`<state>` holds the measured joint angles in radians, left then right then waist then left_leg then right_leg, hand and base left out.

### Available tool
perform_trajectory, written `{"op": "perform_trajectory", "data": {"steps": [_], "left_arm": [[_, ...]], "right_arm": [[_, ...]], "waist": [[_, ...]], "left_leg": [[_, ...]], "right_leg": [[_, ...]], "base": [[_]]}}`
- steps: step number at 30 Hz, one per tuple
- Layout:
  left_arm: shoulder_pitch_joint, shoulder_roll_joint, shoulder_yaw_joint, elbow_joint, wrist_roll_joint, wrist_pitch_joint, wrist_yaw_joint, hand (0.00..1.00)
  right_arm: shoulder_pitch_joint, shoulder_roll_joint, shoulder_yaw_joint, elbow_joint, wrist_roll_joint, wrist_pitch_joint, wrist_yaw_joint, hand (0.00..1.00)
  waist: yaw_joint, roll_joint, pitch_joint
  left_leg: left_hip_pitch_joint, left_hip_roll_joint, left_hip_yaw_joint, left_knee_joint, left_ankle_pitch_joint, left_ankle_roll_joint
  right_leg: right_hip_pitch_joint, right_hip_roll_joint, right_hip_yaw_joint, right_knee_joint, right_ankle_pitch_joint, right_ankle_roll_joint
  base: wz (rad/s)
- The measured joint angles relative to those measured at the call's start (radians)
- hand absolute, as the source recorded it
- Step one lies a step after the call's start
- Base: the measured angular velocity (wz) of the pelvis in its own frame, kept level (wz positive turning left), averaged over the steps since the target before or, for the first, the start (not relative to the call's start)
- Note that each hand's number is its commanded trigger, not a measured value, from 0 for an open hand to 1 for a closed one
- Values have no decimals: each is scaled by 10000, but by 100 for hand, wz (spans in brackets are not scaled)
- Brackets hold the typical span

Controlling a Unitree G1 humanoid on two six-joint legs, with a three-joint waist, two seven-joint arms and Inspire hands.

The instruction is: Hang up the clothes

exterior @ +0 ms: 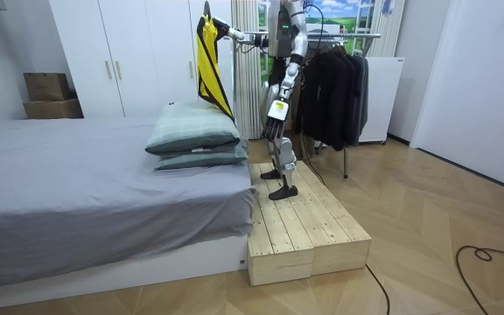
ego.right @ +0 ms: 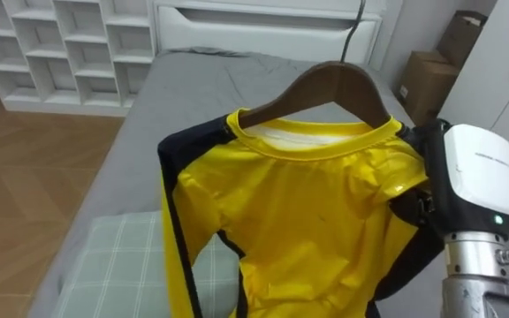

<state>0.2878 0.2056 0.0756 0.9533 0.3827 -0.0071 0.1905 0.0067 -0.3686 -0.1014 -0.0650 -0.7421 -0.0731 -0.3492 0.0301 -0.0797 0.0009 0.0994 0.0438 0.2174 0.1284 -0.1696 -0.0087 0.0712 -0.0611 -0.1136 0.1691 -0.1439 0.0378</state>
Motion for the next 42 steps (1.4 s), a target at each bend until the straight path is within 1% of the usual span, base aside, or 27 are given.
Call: {"op": "perform_trajectory", "data": {"steps": [3, 6, 9, 13, 17, 20, 22, 24, 25, 28, 30, 31, 33, 34, 36, 37, 38, 39, 40, 41, 42], "left_arm": [[67, -173, 2, -32, 1, 26, 23, 0], [61, -293, 6, -46, 4, 57, 22, 0], [23, -364, 5, -45, 3, 104, 22, 0], [-70, -371, 15, -38, 2, 198, 22, 0], [-190, -394, 14, -26, -5, 301, 11, 0], [-246, -394, 14, 218, -4, 317, -59, 0], [-292, -395, 11, 486, -5, 333, -75, 0], [-306, -400, -1, 546, -2, 425, -107, 0], [-307, -395, -2, 569, -5, 445, -107, 0], [-315, -350, -34, 599, -215, 481, -110, 0], [-355, -323, -37, 600, -392, 501, -118, 0], [-386, -321, -44, 599, -396, 505, -127, 0], [-588, -311, -194, 599, -407, 514, -204, 0], [-680, -317, -210, 602, -450, 512, -224, 0], [-1041, -309, -322, 792, -977, 490, -223, 0], [-1160, -306, -354, 925, -983, 489, -212, 0], [-1293, -305, -394, 1099, -989, 490, -162, 0], [-1368, -306, -394, 1192, -976, 490, -67, 0], [-1430, -307, -394, 1256, -973, 490, -18, 0], [-1554, -302, -403, 1373, -993, 500, 37, 0], [-1653, -297, -421, 1462, -1088, 513, 104, 0]], "right_arm": [[212, 5, 22, -44, 5, -4, 2, 100], [309, 6, 21, -49, 4, 1, 2, 100], [339, 9, 20, -50, -77, 11, 16, 100], [504, 17, 20, -51, -122, 37, 19, 100], [736, 60, 18, -50, -128, 109, 37, 100], [787, 60, 16, -50, -113, 113, 41, 100], [789, 76, 16, -51, -113, 116, 41, 100], [790, 203, 17, -50, -95, 110, 41, 100], [796, 225, 33, -48, -85, 112, 42, 100], [861, 227, 228, -37, -27, 139, 47, 100], [905, 228, 515, -36, -41, 204, 136, 100], [924, 227, 562, -27, -44, 218, 165, 100], [910, 228, 800, -21, -68, 386, 301, 100], [903, 240, 824, -21, -87, 398, 355, 100], [814, 305, 886, -14, -52, 418, 650, 100], [770, 314, 900, -14, -38, 425, 697, 100], [605, 351, 970, -14, -41, 440, 775, 100], [436, 487, 1005, -16, -70, 439, 808, 100], [356, 568, 1005, -16, -114, 451, 808, 100], [202, 741, 1027, -16, -190, 505, 807, 100], [105, 818, 1097, -16, -189, 546, 807, 100]], "waist": [[158, 21, 24], [274, 24, 25], [258, 15, 21], [263, -25, 0], [236, -74, 23], [220, -113, 44], [219, -138, 38], [275, -154, 21], [272, -159, 39], [281, -172, 35], [260, -182, 31], [242, -191, 38], [213, -210, 31], [206, -215, 29], [237, -190, 54], [266, -161, 74], [296, -105, 129], [288, -87, 135], [277, -78, 138], [290, -49, 145], [287, -41, 154]], "left_leg": [[-16, 4, -13, 23, -4, -1], [-24, 5, -19, 30, -4, -1], [-56, 4, -34, 31, -3, -1], [-53, 3, -33, 30, -3, -1], [-55, 3, -3, 35, -3, -1], [-64, 4, 13, 53, -4, 0], [-60, 13, 81, 60, -5, 0], [-24, 54, 349, 70, -43, -12], [-21, 62, 390, 70, -48, -10], [-35, 84, 629, 70, -71, -3], [-60, 139, 875, 73, -103, -20], [-69, 140, 909, 73, -103, -20], [-111, 151, 1170, 80, -107, -17], [-129, 156, 1260, 84, -107, -17], [-112, 188, 1698, 84, -139, -8], [-81, 211, 1857, 83, -160, -14], [-8, 281, 2225, 76, -209, -36], [2, 334, 2576, 87, -267, -61], [0, 366, 2770, 91, -287, -72], [14, 488, 3094, 93, -322, -97], [119, 534, 3505, 72, -353, -136]], "right_leg": [[-17, 0, -3, 3, 0, 0], [-19, 0, -6, 1, 0, 0], [-19, -1, -3, -5, -1, 1], [-12, 0, 4, -4, -2, 3], [-31, -1, 12, 13, -2, 2], [-39, -1, 24, 24, -1, 2], [-71, 4, 84, 30, 0, 0], [-218, 47, 327, 137, 4, -5], [-239, 49, 339, 183, 6, -4], [-385, 79, 559, 216, 39, -29], [-530, 130, 675, 216, 108, -59], [-557, 139, 720, 220, 118, -57], [-858, 156, 894, 402, 124, -57], [-938, 159, 928, 442, 130, -63], [-1192, 218, 1239, 593, 164, -86], [-1260, 241, 1226, 628, 197, -95], [-1375, 288, 966, 677, 278, -169], [-1535, 313, 693, 684, 367, -252], [-1622, 327, 608, 688, 407, -293], [-1754, 353, 311, 687, 502, -367], [-1848, 369, -90, 689, 577, -474]], "base": [[0], [0], [0], [0], [0], [-1], [-10], [-29], [-26], [-24], [-31], [-29], [-30], [-40], [-53], [-73], [-90], [-92], [-87], [-88], [-89]]}}
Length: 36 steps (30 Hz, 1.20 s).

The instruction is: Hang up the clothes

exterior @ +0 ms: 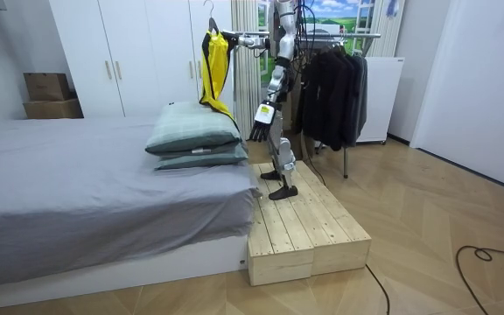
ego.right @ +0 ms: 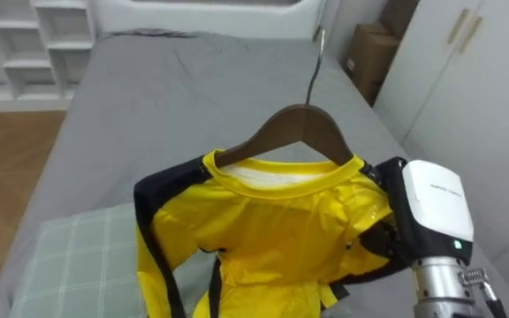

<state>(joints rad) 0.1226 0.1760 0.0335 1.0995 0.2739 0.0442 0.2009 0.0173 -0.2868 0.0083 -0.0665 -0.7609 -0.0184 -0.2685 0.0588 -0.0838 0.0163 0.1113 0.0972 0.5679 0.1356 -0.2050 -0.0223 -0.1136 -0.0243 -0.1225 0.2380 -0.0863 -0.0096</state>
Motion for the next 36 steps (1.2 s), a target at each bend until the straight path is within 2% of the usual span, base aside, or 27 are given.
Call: {"op": "perform_trajectory", "data": {"steps": [1, 3, 4, 9, 11, 13, 14, 15, 16, 17, 18, 19, 20, 21, 22, 23, 24, 25, 26, 27, 29, 30, 33, 36], "left_arm": [[-2, -3, -8, 15, -60, 10, 67, 0], [-18, 25, -139, 10, -264, 68, 297, 0], [-49, 24, -178, 9, -271, 120, 327, 0], [-289, -52, -273, 20, -271, 206, 320, 0], [-282, -33, -305, 18, -401, 236, 320, 0], [-268, -13, -412, 34, -460, 434, 311, 0], [-247, 0, -408, 57, -454, 579, 299, 0], [-258, 3, -409, 202, -460, 656, 291, 0], [-240, 9, -385, 237, -482, 675, 298, 0], [-187, 9, -356, 234, -681, 678, 313, 0], [-140, -16, -344, 235, -894, 710, 331, 0], [-93, -25, -357, 238, -934, 766, 341, 0], [0, -38, -379, 310, -1011, 886, 346, 0], [58, -64, -378, 383, -1012, 1048, 345, 0], [116, -85, -374, 384, -1011, 1120, 347, 0], [302, -153, -356, 382, -1014, 1267, 389, 0], [496, -195, -363, 396, -1018, 1427, 466, 0], [556, -211, -363, 415, -1019, 1500, 476, 0], [638, -252, -365, 449, -1019, 1623, 499, 0], [654, -295, -381, 623, -1037, 1734, 502, 0], [643, -280, -367, 745, -1070, 1903, 505, 0], [637, -307, -375, 745, -1068, 1958, 506, 0], [584, -347, -361, 742, -1055, 1996, 507, 0], [565, -349, -375, 742, -1068, 1998, 507, 0]], "right_arm": [[-18, 20, 37, 0, 0, 0, 0, 100], [23, 99, 121, 0, 145, 18, 1, 100], [36, 117, 123, 0, 161, 35, 4, 100], [37, 137, 116, 0, 171, 79, 333, 100], [33, 155, 122, -9, 188, 56, 479, 100], [43, 203, 176, -8, 182, 114, 643, 100], [54, 297, 217, -8, 183, 125, 745, 100], [47, 351, 276, -8, 190, 129, 804, 100], [30, 346, 322, -8, 191, 128, 814, 100], [19, 293, 433, -7, 254, 155, 830, 100], [22, 320, 613, -4, 272, 235, 853, 100], [35, 344, 723, 7, 273, 247, 862, 100], [54, 343, 917, 67, 273, 315, 892, 100], [52, 375, 928, 125, 272, 364, 947, 100], [41, 382, 942, 141, 268, 400, 957, 100], [-68, 376, 1049, 292, 283, 415, 956, 100], [-216, 357, 1225, 453, 360, 415, 951, 100], [-223, 328, 1287, 482, 452, 416, 951, 100], [-230, 269, 1360, 515, 528, 428, 951, 100], [-315, 251, 1471, 538, 534, 463, 963, 100], [-428, 401, 1543, 541, 587, 462, 965, 100], [-447, 458, 1501, 595, 601, 467, 930, 100], [-443, 537, 1474, 519, 502, 606, 908, 100], [-470, 586, 1413, 511, 490, 685, 917, 100]], "waist": [[3, 18, 5], [-26, 71, 17], [-38, 79, 19], [-452, 133, 12], [-577, 164, 7], [-617, 154, 3], [-651, 116, 4], [-683, 94, -2], [-672, 110, 2], [-566, 302, -6], [-488, 444, -16], [-482, 469, -17], [-424, 440, 0], [-187, 404, 21], [-35, 446, -4], [244, 397, 15], [277, 457, -8], [271, 467, -14], [285, 503, -19], [306, 526, -30], [109, 469, -48], [-143, 466, -40], [-409, 423, -60], [-437, 436, -53]], "left_leg": [[63, 24, 161, 0, -32, -25], [305, 120, 756, 7, -142, -132], [352, 133, 889, 5, -166, -152], [661, 213, 1561, 32, -304, -300], [751, 377, 1932, 382, -473, -404], [741, 581, 2036, 1051, -631, -446], [675, 764, 1998, 1809, -664, -452], [447, 980, 1781, 2875, -665, -449], [297, 1115, 1550, 3489, -663, -445], [-24, 1415, 884, 4606, -636, -408], [-430, 1500, 76, 5519, -468, -203], [-587, 1435, -411, 5723, -515, -102], [-859, 995, -1461, 5512, -786, -17], [-1177, 568, -2345, 5013, -902, -65], [-1310, 349, -2756, 4647, -895, -76], [-1455, -39, -3598, 3682, -876, -102], [-1602, -155, -4286, 2868, -812, -161], [-1701, -187, -4610, 2536, -763, -151], [-1887, -223, -5114, 2030, -648, -215], [-1944, -260, -5224, 1985, -413, -254], [-2060, -247, -5123, 2006, -174, -181], [-2126, -260, -4967, 2049, -4, -246], [-2206, -245, -4480, 2034, -13, -195], [-2206, -202, -4099, 1993, -8, -134]], "right_leg": [[-17, 10, -214, 1, 28, -45], [-34, 9, -935, 3, 118, -193], [-46, 20, -1024, 7, 127, -215], [-75, 216, -971, 19, 144, -314], [-83, 327, -968, 86, 87, -461], [-96, 335, -1068, 340, -85, -601], [-105, 302, -1066, 526, -249, -670], [-126, 285, -860, 724, -441, -727], [-137, 292, -666, 857, -545, -738], [-141, 468, -140, 1048, -694, -802], [-80, 612, 306, 1276, -784, -872], [-73, 645, 517, 1372, -845, -888], [-87, 685, 1003, 1459, -865, -907], [-116, 802, 1624, 1403, -838, -856], [-145, 897, 1985, 1392, -785, -804], [-215, 1121, 2788, 1390, -665, -756], [-293, 1336, 3341, 1381, -530, -729], [-362, 1449, 3580, 1387, -495, -702], [-467, 1698, 4090, 1399, -424, -631], [-589, 1943, 4529, 1442, -347, -511], [-812, 2022, 4695, 1378, -143, -350], [-844, 2022, 4698, 1285, -48, -271], [-1014, 2028, 5062, 1170, 47, -110], [-1085, 2061, 5302, 857, 245, 50]], "base": [[-90], [-77], [-60], [-41], [-56], [-47], [-47], [-46], [-64], [-87], [-97], [-107], [-129], [-141], [-180], [-186], [-182], [-152], [-146], [-143], [-96], [-46], [-32], [-42]]}}
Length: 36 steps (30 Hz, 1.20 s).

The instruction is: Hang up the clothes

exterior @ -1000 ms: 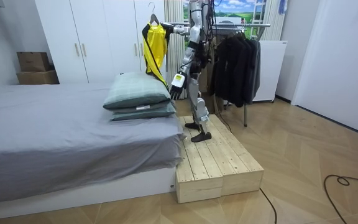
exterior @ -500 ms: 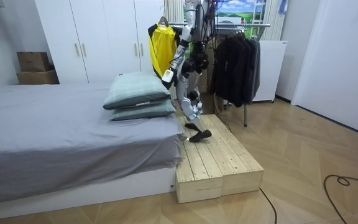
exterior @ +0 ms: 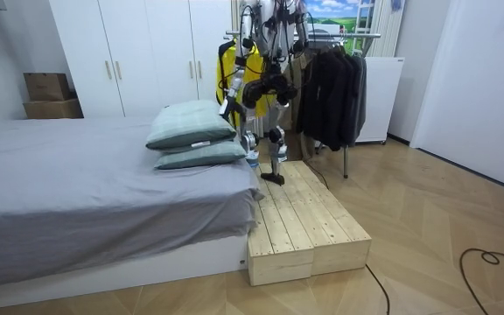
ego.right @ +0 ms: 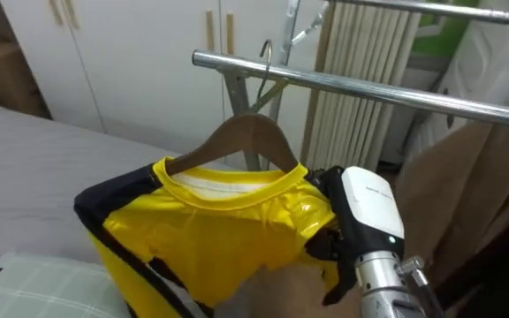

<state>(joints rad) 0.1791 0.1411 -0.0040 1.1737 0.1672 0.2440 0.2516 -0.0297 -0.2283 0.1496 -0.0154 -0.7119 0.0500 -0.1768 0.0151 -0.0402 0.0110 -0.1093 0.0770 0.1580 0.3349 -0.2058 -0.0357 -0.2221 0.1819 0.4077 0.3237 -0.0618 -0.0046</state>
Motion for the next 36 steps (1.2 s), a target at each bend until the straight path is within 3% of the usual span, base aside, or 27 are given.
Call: {"op": "perform_trajectory", "data": {"steps": [3, 4, 5, 6, 7, 8, 10, 11, 13, 18, 21, 24, 31, 36], "left_arm": [[-102, -54, -3, 1, -3, 138, 0, 0], [-123, -59, -11, 1, -37, 169, 6, 0], [-134, -59, 10, 53, -95, 174, 11, 0], [-133, -65, 15, 76, -95, 176, 15, 0], [-132, -68, 1, 114, -95, 190, 18, 0], [-132, -41, 2, 122, -107, 205, 38, 0], [-137, -20, -10, 123, -159, 200, 87, 0], [-133, -29, -8, 171, -166, 198, 95, 0], [-117, -29, -13, 343, -167, 199, 115, 0], [-81, -22, 20, 580, -174, 192, 152, 0], [-59, -25, 170, 592, -173, 193, 153, 0], [-59, -22, 433, 588, -173, 193, 226, 0], [-60, -26, 620, 562, -174, 193, 432, 0], [-60, -28, 711, 526, -176, 193, 440, 0]], "right_arm": [[-30, 94, 17, -25, 0, 356, 60, 100], [-45, 152, 33, -25, 1, 425, 64, 100], [-58, 286, 55, -25, -70, 515, 74, 100], [-59, 330, 54, -25, -121, 533, 74, 100], [-53, 348, 57, -23, -129, 563, 77, 100], [-55, 342, 54, -24, -120, 584, 79, 100], [-70, 301, 56, -22, -27, 597, 76, 100], [-123, 293, 107, -23, -51, 597, 75, 100], [-143, 291, 277, -27, -37, 569, 72, 100], [-150, 110, 274, -143, -3, 520, 72, 100], [-150, -96, 261, -545, -26, 506, 71, 100], [-150, -159, 208, -808, -24, 452, 26, 100], [-98, -49, 132, -805, -44, 341, 8, 100], [58, -21, -31, -805, -46, 268, 7, 100]], "waist": [[132, 69, 25], [213, 82, 34], [446, 85, 36], [560, 94, 43], [685, 136, 67], [733, 136, 67], [754, 85, 55], [835, 76, 60], [868, 76, 57], [839, -23, -6], [696, -64, -29], [596, -167, -73], [408, -345, -46], [406, -320, -23]], "left_leg": [[97, 63, 534, -182, 41, 117], [153, 101, 715, -254, 43, 119], [295, 178, 1159, -352, 26, 134], [390, 221, 1368, -391, -13, 133], [573, 353, 1696, -452, -90, 90], [735, 380, 1867, -500, -133, 29], [939, 329, 1892, -701, -86, -79], [1058, 291, 1897, -866, -39, -84], [1172, 293, 1898, -999, -63, -113], [1187, 259, 1646, -1119, -181, -100], [1197, 152, 1315, -1184, -188, -88], [1294, 146, 1285, -1224, -191, -84], [1370, 119, 1291, -1172, -238, -36], [1371, 127, 1297, -1130, -271, -37]], "right_leg": [[-21, 62, 363, -351, 298, 68], [-54, 15, 202, -459, 399, 51], [-205, -316, -808, -614, 544, 7], [-271, -534, -1435, -664, 599, -39], [-255, -910, -2559, -708, 598, -31], [-207, -1098, -3165, -676, 578, -27], [-149, -1017, -3048, -678, 532, -20], [-103, -811, -2632, -734, 550, -32], [21, -616, -2315, -936, 669, -97], [95, -347, -1926, -1189, 922, -424], [112, -344, -2003, -1186, 929, -549], [207, -351, -2029, -1214, 918, -562], [341, -389, -2021, -1380, 921, -478], [354, -380, -1972, -1383, 921, -478]], "base": [[-50], [-86], [-82], [-96], [-71], [-55], [-34], [-55], [-59], [-22], [-1], [3], [1], [0]]}}
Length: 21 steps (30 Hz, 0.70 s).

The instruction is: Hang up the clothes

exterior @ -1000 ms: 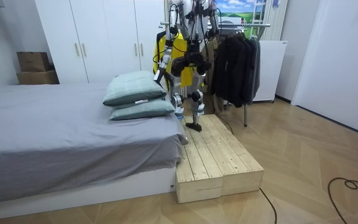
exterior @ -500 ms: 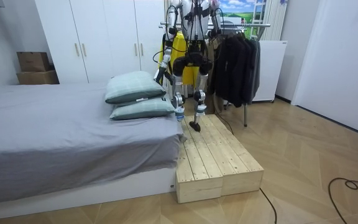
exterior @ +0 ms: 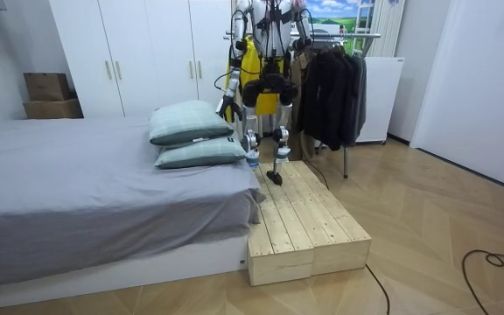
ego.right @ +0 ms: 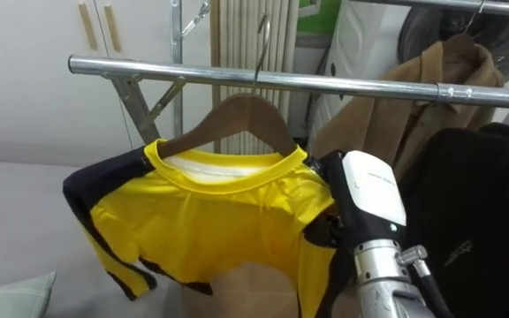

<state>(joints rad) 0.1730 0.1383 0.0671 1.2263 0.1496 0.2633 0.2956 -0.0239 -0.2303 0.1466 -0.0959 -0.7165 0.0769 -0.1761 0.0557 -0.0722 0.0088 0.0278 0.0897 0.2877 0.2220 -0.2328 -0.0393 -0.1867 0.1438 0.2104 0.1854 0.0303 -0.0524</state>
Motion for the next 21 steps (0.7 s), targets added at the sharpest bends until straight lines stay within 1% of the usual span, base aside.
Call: {"op": "perform_trajectory", "data": {"steps": [3, 7, 10, 13, 17, 21], "left_arm": [[0, -13, 58, -20, 0, -3, 0, 0], [0, -26, 94, -23, 6, -5, 0, 0], [1, -44, 90, -28, 5, -5, -11, 0], [7, -62, 85, -27, 1, -4, -23, 0], [3, -64, 93, -94, 1, -20, -23, 0], [3, -64, 97, -123, 4, -36, -22, 0]], "right_arm": [[273, 8, -184, -1, 3, -114, 0, 100], [362, 7, -286, 0, -24, -122, 0, 100], [392, 7, -519, -1, -17, -174, -5, 100], [568, 0, -626, 0, 48, -189, -151, 100], [608, 2, -609, -1, 15, -207, -151, 100], [609, 2, -607, -1, -15, -232, -150, 100]], "waist": [[2, 25, 17], [15, 46, 24], [27, 80, 18], [27, 120, 16], [29, 174, -11], [35, 181, -11]], "left_leg": [[14, 11, 1, -4, -10, -7], [21, 19, 36, -19, -16, -21], [42, 19, 42, -12, -35, -65], [106, 13, 50, -29, -37, -61], [171, 16, 46, -64, -40, -63], [175, 17, 7, -65, -39, -63]], "right_leg": [[15, 2, -51, 1, -4, -5], [0, 18, -56, 6, 1, -14], [11, 18, -56, 16, 4, -22], [66, 36, 7, 3, -10, -34], [144, 6, -107, 13, -4, -37], [153, -8, -184, 21, -7, -42]], "base": [[0], [-2], [0], [-2], [0], [1]]}}
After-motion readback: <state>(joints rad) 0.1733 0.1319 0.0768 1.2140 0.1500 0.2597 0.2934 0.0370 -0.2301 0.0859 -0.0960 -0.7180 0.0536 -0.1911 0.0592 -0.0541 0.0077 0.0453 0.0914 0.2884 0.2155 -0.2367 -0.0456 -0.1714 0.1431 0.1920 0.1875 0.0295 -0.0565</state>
